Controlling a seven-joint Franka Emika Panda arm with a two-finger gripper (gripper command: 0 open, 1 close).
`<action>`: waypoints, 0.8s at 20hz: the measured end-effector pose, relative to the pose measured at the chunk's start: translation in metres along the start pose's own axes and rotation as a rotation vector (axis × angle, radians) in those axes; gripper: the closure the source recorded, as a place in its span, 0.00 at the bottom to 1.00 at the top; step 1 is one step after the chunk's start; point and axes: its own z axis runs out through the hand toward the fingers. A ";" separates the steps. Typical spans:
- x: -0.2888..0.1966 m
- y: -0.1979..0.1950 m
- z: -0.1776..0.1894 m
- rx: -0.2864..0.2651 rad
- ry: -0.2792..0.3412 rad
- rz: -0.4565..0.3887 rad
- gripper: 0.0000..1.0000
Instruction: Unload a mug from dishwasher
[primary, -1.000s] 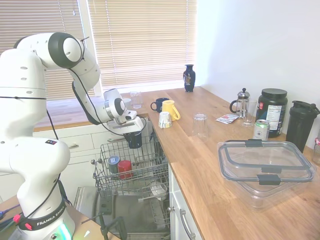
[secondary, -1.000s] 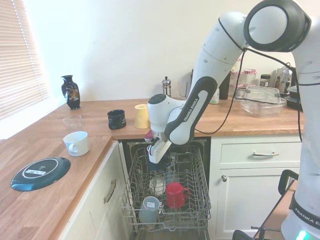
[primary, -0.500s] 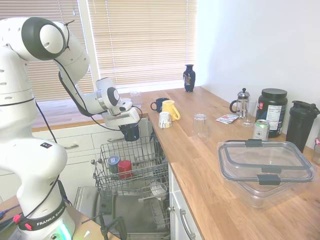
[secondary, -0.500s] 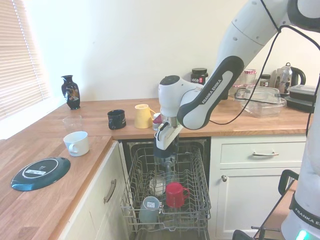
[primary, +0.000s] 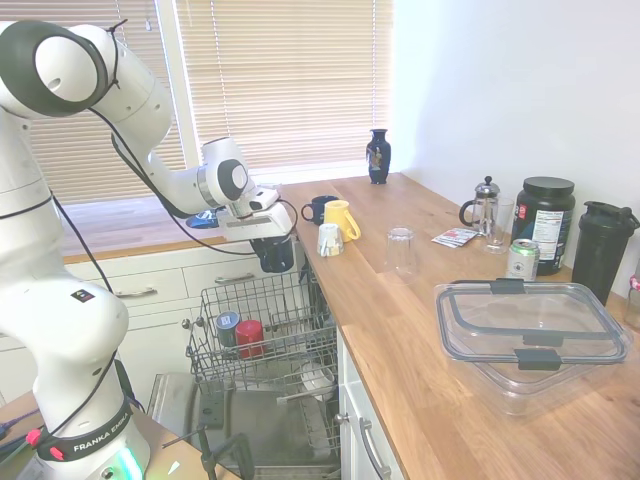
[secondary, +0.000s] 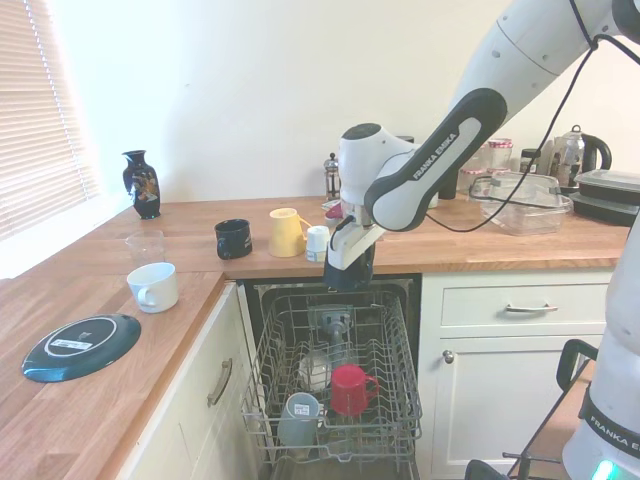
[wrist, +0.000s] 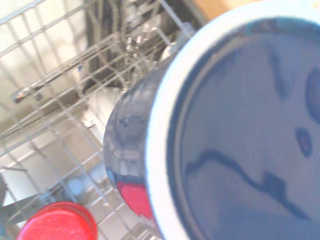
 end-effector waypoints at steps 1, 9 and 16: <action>0.003 0.004 0.000 -0.002 -0.002 0.007 1.00; 0.032 0.040 0.000 -0.017 -0.020 0.059 1.00; 0.059 0.060 -0.002 -0.046 -0.037 0.093 1.00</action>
